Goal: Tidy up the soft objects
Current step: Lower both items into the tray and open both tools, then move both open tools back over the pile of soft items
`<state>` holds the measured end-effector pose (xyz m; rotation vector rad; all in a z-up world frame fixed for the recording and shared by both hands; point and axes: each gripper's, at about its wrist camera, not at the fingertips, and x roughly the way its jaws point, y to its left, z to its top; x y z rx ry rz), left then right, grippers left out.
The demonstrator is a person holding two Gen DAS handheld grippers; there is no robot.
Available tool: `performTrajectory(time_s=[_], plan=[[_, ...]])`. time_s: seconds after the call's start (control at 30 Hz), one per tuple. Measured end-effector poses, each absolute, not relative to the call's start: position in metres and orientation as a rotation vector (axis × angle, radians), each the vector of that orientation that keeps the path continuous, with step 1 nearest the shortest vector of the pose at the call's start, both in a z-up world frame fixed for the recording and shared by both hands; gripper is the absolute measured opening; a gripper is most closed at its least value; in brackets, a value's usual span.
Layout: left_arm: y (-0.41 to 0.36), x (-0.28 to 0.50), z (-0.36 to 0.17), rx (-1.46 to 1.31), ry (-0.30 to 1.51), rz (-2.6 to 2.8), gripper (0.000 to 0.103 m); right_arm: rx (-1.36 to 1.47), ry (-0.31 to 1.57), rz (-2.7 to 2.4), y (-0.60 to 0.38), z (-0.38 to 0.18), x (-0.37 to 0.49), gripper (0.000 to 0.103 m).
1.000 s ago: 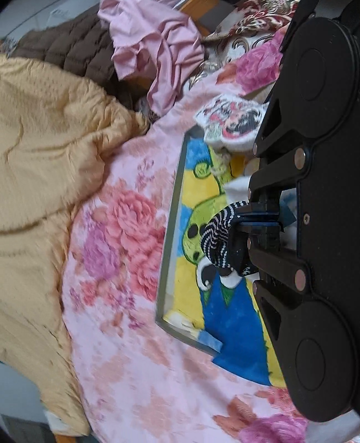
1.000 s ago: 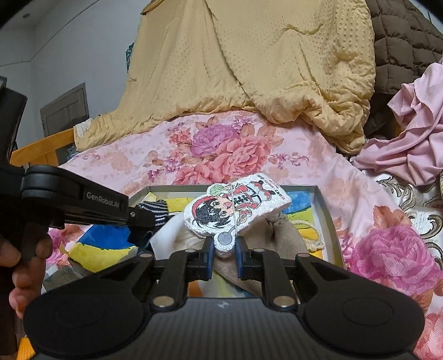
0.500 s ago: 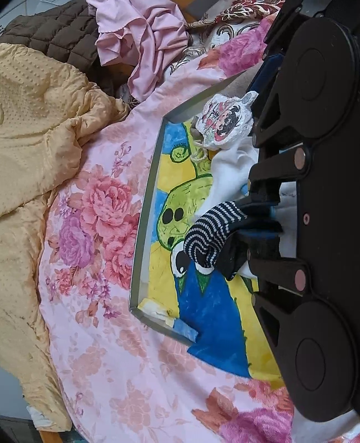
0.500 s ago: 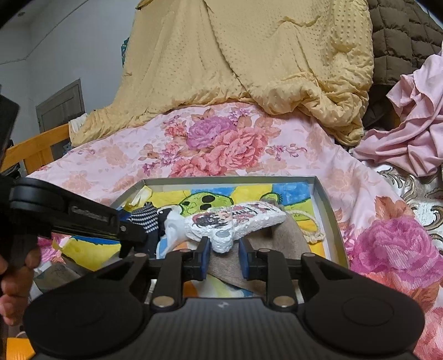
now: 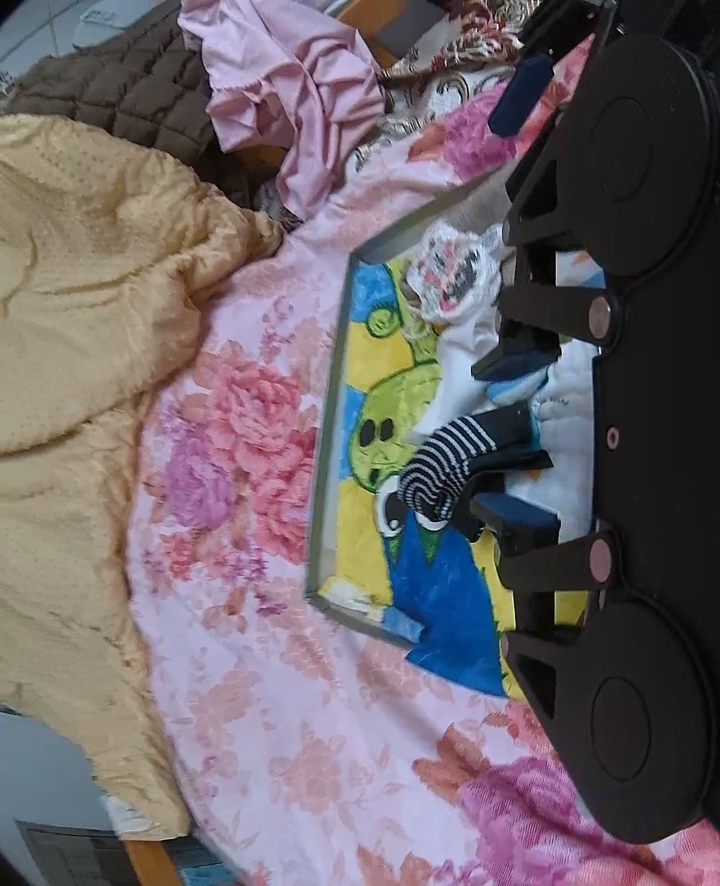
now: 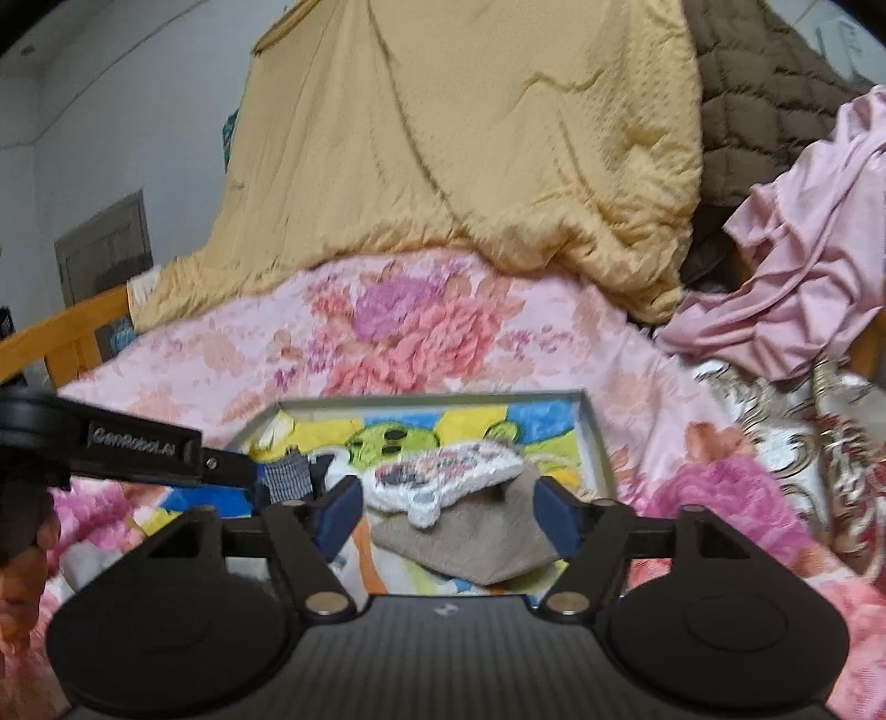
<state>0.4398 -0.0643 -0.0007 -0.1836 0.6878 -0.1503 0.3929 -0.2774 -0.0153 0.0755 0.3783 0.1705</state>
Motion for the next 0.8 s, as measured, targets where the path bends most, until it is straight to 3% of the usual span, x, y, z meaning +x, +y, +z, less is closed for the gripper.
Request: performTrajectory(time_s=[0.1,0.37,0.47,0.8], plan=[[-0.063,0.42,0.015,-0.185,0.636,-0.163,0.054,0.083,0.342,0.153,-0.283,-0.001,0.378,0.092],[-0.059,0.361,0.056,-0.169,0.501,-0.183,0.072,0.129,0.299,0.135,-0.298,0.024,0.329,0.101],[-0.056,0.336,0.062,-0.186,0.455,-0.159,0.083,0.134,0.247,0.122,-0.299,0.03,0.307,0.102],[-0.037,0.256,0.075,-0.256,0.373,-0.171,0.102,0.169,0.087,0.126,-0.291,0.028,0.236,0.103]])
